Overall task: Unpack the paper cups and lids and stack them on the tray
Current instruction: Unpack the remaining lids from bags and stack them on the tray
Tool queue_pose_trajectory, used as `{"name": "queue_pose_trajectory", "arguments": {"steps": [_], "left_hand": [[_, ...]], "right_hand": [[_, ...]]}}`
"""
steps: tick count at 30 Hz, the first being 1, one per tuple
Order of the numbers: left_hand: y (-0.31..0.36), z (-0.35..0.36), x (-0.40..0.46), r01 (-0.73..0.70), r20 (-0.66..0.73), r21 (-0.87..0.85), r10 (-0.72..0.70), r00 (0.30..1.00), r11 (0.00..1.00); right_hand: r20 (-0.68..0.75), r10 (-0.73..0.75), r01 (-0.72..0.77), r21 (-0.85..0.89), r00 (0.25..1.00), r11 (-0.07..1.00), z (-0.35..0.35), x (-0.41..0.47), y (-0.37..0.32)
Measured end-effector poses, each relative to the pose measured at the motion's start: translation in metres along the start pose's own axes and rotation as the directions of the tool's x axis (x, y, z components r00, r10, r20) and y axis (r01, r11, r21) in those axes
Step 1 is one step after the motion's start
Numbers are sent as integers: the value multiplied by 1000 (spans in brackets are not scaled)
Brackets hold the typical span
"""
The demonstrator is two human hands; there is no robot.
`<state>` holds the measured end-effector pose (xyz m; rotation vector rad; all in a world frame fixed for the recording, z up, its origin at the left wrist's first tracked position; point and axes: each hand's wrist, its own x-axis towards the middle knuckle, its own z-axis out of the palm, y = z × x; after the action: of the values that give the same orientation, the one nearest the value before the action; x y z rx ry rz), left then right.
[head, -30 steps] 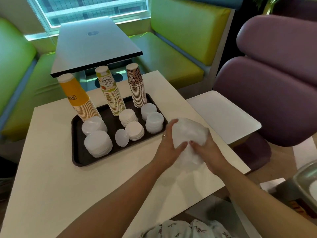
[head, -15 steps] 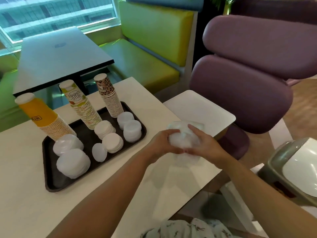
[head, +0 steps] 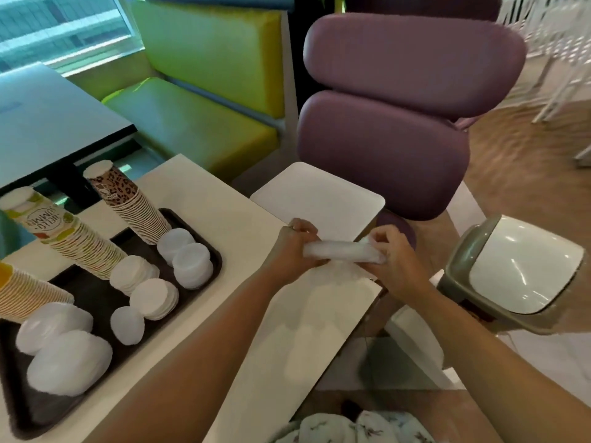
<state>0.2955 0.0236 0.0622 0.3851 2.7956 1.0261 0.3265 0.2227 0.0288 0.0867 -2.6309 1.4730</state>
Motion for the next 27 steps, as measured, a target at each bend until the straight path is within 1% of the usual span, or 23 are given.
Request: {"name": "queue_pose_trajectory", "arguments": {"steps": [2,4,5,8,10,11,13,14,16,17,19,21,23,24,25,26,27], "left_hand": [[10,5,8,-12,102,-172,30,994,985],[20,13,17,19,208,-305,47,977,952],[23,19,23,21,230,-346,63,971,938],[36,36,38,13,251,-379,89,964,925],[50,50,47,27,283,-358,81,956,934],[57,58,51,41,300,-343,68,951,938],[70,72,58,93,321,-355,27,947,930],[74,79,61,135,335,-407,10,942,903],[80,93,66,246,395,-569,-3,919,785],[84,99,68,300,429,-636,3,903,711],[91,114,76,383,485,-683,-5,874,622],[99,128,82,423,513,-655,-42,857,626],[107,141,86,404,539,-641,8,842,653],[111,147,87,385,552,-635,44,833,670],[115,155,89,352,557,-612,70,828,708],[116,160,90,267,521,-561,83,850,783],[117,169,93,138,453,-470,104,885,872]], "right_hand": [[64,107,-117,171,992,978,-16,-1,3],[106,134,-157,251,985,955,-32,-3,11],[111,142,-169,297,984,940,-39,-4,16],[157,230,-275,397,960,876,-60,-13,24],[186,276,-328,381,943,865,-72,-17,34],[166,294,-336,373,941,865,-76,-19,40],[66,348,-343,413,935,844,-81,-22,50],[27,381,-348,466,924,813,-83,-22,54],[33,430,-356,620,902,699,-89,-24,62],[56,409,-326,707,911,628,-93,-25,68],[80,393,-286,818,916,499,-102,-28,79],[75,416,-275,852,906,446,-111,-32,91],[60,443,-264,869,895,418,-120,-37,100],[36,465,-258,868,884,424,-126,-40,105],[7,491,-257,858,871,444,-133,-43,110],[-33,509,-256,835,860,487,-139,-45,112],[-82,540,-269,799,837,538,-146,-47,116]]}}
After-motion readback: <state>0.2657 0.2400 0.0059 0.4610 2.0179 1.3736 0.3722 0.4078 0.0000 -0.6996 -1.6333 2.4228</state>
